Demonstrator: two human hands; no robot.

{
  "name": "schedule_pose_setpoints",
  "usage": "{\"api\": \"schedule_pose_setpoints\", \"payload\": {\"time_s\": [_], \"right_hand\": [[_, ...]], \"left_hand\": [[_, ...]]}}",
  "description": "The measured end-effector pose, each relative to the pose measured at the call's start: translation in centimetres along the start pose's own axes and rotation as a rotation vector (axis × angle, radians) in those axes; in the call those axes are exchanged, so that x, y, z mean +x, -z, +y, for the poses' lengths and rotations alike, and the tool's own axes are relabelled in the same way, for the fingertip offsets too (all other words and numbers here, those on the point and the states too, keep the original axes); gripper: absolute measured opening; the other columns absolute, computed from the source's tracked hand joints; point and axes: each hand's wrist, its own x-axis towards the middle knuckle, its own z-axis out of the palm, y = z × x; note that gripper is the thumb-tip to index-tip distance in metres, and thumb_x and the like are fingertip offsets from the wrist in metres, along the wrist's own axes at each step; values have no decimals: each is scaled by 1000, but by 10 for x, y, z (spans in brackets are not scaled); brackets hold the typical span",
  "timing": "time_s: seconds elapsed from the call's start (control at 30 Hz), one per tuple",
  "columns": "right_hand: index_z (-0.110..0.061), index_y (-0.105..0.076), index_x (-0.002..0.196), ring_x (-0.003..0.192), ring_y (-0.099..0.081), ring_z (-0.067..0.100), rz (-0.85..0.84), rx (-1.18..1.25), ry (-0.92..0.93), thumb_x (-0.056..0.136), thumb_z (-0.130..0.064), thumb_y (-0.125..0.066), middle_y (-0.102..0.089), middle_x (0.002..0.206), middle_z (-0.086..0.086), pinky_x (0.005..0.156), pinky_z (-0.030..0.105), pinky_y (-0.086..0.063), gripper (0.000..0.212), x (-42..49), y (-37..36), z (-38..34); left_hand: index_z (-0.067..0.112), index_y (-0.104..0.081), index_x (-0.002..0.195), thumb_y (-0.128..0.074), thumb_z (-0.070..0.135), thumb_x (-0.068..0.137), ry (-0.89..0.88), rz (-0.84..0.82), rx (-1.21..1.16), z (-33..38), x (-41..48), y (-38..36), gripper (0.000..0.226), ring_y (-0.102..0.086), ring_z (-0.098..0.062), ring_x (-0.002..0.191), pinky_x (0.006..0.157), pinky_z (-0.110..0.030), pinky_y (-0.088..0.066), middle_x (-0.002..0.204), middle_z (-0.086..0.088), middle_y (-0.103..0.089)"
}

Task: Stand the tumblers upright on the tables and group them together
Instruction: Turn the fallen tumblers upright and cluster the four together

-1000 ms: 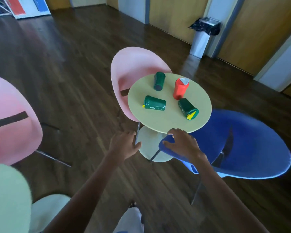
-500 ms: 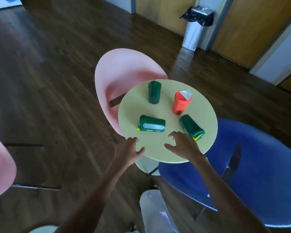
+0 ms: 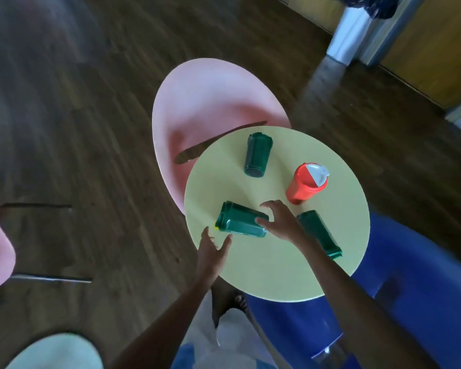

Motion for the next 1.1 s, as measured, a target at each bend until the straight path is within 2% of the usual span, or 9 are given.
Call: {"api": "schedule_pose_setpoints", "payload": {"time_s": [0.17, 0.27, 0.37, 0.57, 0.7, 0.77, 0.9, 1.0, 1.1], "right_hand": [[-19, -41, 138, 127, -44, 22, -223, 81, -105, 87, -45, -60, -44, 140, 7, 100, 33, -37, 60, 37, 0, 10], [-22, -42, 139, 122, -49, 20, -362, 98, -127, 87, -44, -61, -49, 138, 4, 99, 32, -39, 60, 46, 0, 14], [-25, -48, 135, 116, -53, 17, -390, 142, -115, 85, -43, -65, -55, 134, -2, 101, 35, -41, 56, 51, -1, 21], [-27, -56, 125, 111, -57, 16, -278, 265, -85, 78, -39, -74, -61, 121, -4, 98, 36, -44, 52, 52, -6, 29], [-33, -60, 115, 108, -58, 13, -122, 444, -53, 69, -31, -82, -64, 114, -7, 90, 27, -44, 51, 49, 0, 26], [-38, -61, 107, 108, -59, 12, -43, 539, -18, 63, -32, -85, -64, 113, -10, 93, 26, -45, 51, 51, 6, 22], [-38, -57, 117, 112, -55, 6, 105, 603, 62, 70, -25, -83, -60, 116, -15, 96, 18, -41, 55, 53, 20, 9], [-41, -54, 124, 120, -49, -3, 164, 598, 125, 74, -40, -77, -58, 127, -15, 96, 13, -35, 55, 50, 30, -2], [-42, -50, 127, 124, -47, -1, 175, 621, 157, 74, -52, -68, -56, 133, -12, 100, 22, -38, 58, 47, 38, -10]], "left_hand": [[14, -28, 144, -60, 40, 89, 48, 8, -158, 9, 19, -14, 69, -57, -14, 92, 72, -22, -43, 124, -12, -60], [14, -43, 134, -61, 37, 88, 75, 27, -205, 13, 29, -17, 55, -61, -14, 86, 61, -7, -43, 115, -11, -65], [15, -51, 124, -65, 35, 86, 95, 30, -260, 15, 36, -16, 45, -64, -11, 81, 57, -2, -42, 108, -9, -69], [22, -52, 122, -68, 36, 84, 63, 35, -380, 22, 43, -14, 45, -63, -17, 102, 77, -23, -54, 115, -1, -63], [34, -53, 116, -72, 57, 67, 0, 31, -482, 48, 52, -3, 57, -61, -14, 108, 91, -42, -54, 118, 2, -62], [34, -51, 122, -72, 56, 68, -41, 11, -497, 66, 56, 4, 62, -58, -8, 112, 91, -34, -53, 123, 6, -58], [18, -37, 142, -74, 25, 80, -127, -33, -510, 97, 68, 20, 72, -54, 3, 100, 67, -4, -47, 127, 5, -46], [19, -41, 139, -82, 22, 72, -226, -80, -543, 114, 75, 29, 79, -58, -6, 112, 73, -10, -50, 132, 6, -52], [24, -49, 130, -84, 25, 63, -311, -152, -512, 122, 80, 35, 76, -59, -10, 115, 88, -24, -52, 128, 6, -60]]}}
